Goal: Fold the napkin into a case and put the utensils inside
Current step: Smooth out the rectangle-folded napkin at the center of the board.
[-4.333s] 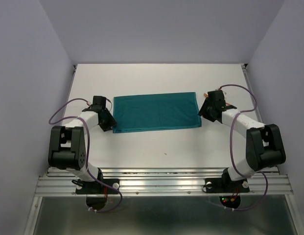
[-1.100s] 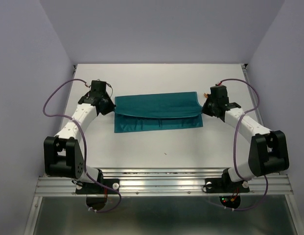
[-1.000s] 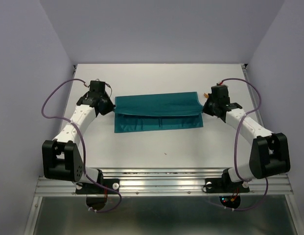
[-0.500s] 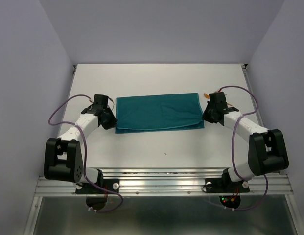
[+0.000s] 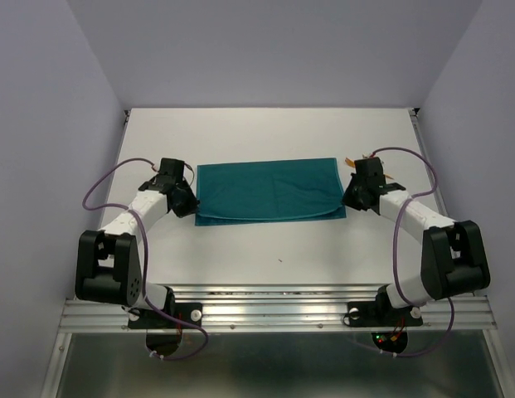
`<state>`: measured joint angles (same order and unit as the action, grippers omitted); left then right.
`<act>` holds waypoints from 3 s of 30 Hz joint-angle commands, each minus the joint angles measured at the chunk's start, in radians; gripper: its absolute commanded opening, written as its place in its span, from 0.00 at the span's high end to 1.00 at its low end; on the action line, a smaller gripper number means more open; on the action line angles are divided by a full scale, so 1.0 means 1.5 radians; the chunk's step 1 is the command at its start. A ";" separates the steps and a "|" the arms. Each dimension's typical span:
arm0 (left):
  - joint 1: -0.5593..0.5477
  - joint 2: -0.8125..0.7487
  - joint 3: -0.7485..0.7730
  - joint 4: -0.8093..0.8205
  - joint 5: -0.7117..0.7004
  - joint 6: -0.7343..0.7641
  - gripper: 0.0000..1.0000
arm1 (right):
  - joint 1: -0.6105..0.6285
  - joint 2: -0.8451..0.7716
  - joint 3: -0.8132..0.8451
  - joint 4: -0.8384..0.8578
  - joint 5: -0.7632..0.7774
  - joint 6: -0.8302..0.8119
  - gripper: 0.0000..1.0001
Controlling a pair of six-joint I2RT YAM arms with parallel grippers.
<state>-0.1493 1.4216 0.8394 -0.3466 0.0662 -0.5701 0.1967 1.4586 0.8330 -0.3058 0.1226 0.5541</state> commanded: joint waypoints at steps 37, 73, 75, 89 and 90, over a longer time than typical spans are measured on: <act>-0.004 -0.007 0.082 -0.014 -0.064 0.008 0.37 | 0.000 -0.022 0.061 -0.013 0.041 -0.028 0.46; -0.037 0.161 0.003 0.052 -0.037 -0.040 0.68 | 0.000 0.061 -0.057 0.025 -0.127 0.027 0.92; -0.036 0.138 -0.008 0.042 -0.055 -0.041 0.68 | 0.000 0.049 -0.063 0.016 -0.127 0.032 0.92; -0.102 0.173 0.225 0.029 0.000 -0.017 0.65 | 0.031 0.104 0.137 0.027 -0.133 0.015 0.89; -0.107 0.181 0.237 0.041 0.009 -0.025 0.64 | 0.044 0.119 0.180 0.030 -0.132 0.017 0.89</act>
<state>-0.2661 1.6566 1.1015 -0.3241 0.0174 -0.6147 0.2081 1.5856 0.9543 -0.3130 -0.0509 0.5861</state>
